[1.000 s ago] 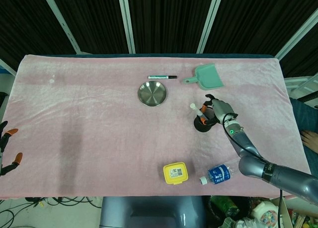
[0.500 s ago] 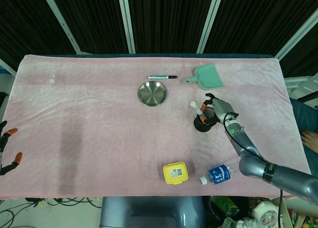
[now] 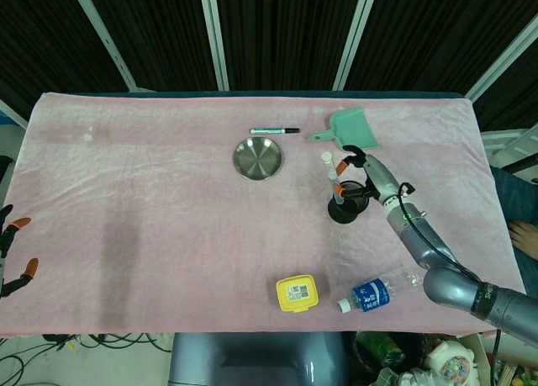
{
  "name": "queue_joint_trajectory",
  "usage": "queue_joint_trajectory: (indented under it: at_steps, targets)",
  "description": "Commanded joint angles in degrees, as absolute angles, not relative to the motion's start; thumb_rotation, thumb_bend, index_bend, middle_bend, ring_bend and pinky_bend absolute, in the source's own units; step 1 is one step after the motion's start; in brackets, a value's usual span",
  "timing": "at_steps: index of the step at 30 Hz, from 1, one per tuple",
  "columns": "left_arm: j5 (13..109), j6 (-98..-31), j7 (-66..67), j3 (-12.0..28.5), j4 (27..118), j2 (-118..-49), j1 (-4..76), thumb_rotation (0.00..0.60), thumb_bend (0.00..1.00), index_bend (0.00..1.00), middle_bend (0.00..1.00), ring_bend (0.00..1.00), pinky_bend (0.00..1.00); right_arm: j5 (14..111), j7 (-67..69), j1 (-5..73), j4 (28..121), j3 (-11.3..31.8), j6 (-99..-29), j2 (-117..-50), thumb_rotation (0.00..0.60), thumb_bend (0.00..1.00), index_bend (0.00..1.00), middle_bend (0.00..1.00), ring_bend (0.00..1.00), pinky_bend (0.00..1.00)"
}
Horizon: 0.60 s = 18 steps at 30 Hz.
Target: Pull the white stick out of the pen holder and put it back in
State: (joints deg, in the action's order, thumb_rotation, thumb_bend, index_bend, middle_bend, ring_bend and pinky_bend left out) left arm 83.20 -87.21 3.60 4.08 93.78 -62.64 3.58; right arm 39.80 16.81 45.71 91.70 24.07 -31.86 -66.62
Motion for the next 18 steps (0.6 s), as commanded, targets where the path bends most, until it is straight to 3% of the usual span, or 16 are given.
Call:
queue_joint_trajectory:
  at_steps: [1, 5, 6, 14, 18]
  targets:
    - [83.2, -87.3, 3.5, 4.1, 93.7, -62.7, 3.5, 0.600, 0.34, 0.19, 0.02, 0.01, 0.00, 44.7, 26.5, 41.1, 96.1, 30.9, -28.4, -63.2, 0.600, 0.32, 0.58, 0.08, 0.16, 0.16]
    - [83.2, -87.2, 3.4, 4.1, 93.8, -62.6, 3.6, 0.600, 0.34, 0.19, 0.02, 0.01, 0.00, 49.2, 36.4, 36.6, 98.2, 37.2, -25.8, -61.9, 0.600, 0.32, 0.58, 0.08, 0.16, 0.16]
    - [83.2, -87.1, 3.2, 4.1, 93.7, -62.5, 3.6, 0.600, 0.34, 0.19, 0.02, 0.01, 0.00, 50.4, 41.4, 34.2, 99.2, 40.6, -25.3, -61.6, 0.600, 0.32, 0.58, 0.08, 0.16, 0.16]
    - [83.3, -87.3, 2.8, 4.1, 93.7, -62.3, 3.5, 0.600, 0.34, 0.19, 0.02, 0.01, 0.00, 59.7, 57.3, 27.1, 98.7, 49.2, -21.0, -63.8, 0.600, 0.32, 0.60, 0.09, 0.16, 0.16]
    - [83.5, -87.3, 3.1, 4.0, 93.8, -62.5, 3.5, 0.600, 0.34, 0.19, 0.02, 0.01, 0.00, 65.8, 61.3, 25.6, 96.8, 50.4, -18.4, -65.1, 0.600, 0.32, 0.60, 0.09, 0.16, 0.16]
